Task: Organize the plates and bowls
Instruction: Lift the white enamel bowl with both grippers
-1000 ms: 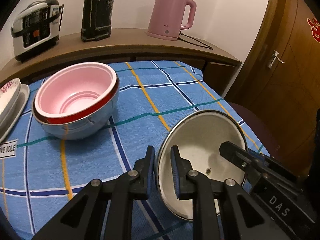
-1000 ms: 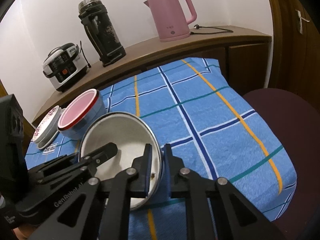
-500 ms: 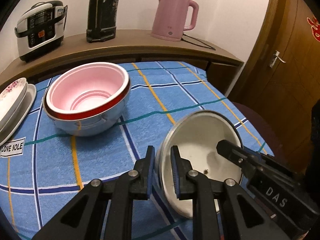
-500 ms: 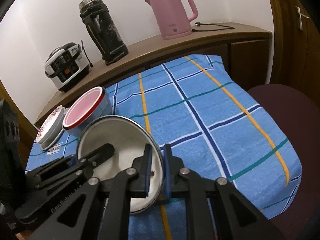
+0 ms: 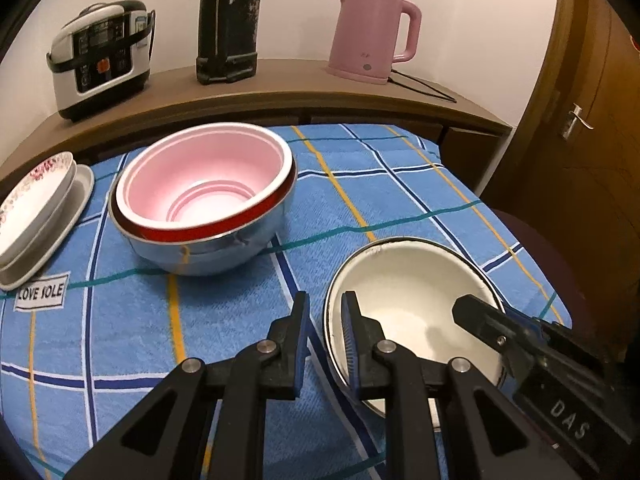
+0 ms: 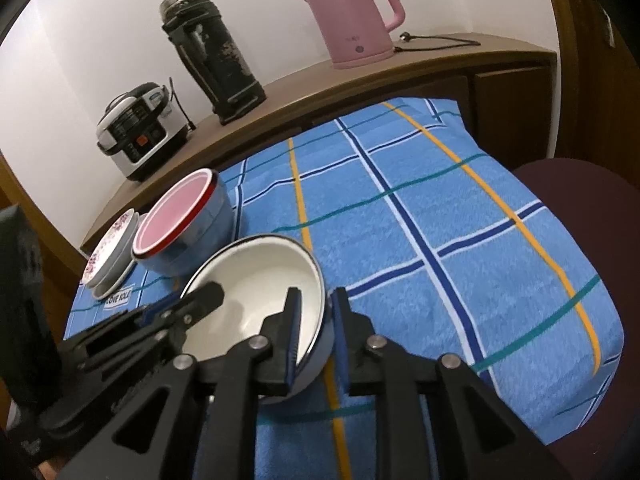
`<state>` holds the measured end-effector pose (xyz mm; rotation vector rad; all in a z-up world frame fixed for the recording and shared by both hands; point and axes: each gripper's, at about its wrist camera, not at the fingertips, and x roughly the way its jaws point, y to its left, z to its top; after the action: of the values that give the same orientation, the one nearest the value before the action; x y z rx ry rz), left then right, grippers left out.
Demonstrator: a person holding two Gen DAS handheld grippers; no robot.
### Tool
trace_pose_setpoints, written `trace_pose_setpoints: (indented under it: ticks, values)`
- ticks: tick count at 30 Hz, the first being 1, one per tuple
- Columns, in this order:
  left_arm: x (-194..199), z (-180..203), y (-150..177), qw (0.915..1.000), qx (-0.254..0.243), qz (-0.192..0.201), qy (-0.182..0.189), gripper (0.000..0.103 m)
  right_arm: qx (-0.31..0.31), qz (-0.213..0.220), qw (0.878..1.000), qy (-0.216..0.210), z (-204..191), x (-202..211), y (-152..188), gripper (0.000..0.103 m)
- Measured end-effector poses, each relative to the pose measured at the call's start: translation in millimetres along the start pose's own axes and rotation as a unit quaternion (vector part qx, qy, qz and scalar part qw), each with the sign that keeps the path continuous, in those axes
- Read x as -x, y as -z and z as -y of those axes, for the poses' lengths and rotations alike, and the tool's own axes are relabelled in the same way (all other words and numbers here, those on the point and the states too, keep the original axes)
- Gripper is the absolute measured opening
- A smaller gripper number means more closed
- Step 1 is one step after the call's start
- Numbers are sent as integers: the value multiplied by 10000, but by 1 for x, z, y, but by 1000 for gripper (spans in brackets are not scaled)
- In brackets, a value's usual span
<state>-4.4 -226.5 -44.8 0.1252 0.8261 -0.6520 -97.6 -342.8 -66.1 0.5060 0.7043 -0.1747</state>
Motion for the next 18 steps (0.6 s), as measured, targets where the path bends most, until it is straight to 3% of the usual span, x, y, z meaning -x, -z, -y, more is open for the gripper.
trace_pose_setpoints:
  ticks: [6,8,18]
  values:
    - [1,-3,0,9999,83,68,-7,18,27,90,10000,5,-3,-3,2,18]
    - [2,-2,0,9999,54,82,31,13,46,94,9999,57,-4,-4,2,15]
    - [8,-3,0,9998,35,152,119,11,-138,-112,9998,-35,-4,-1,-2,13]
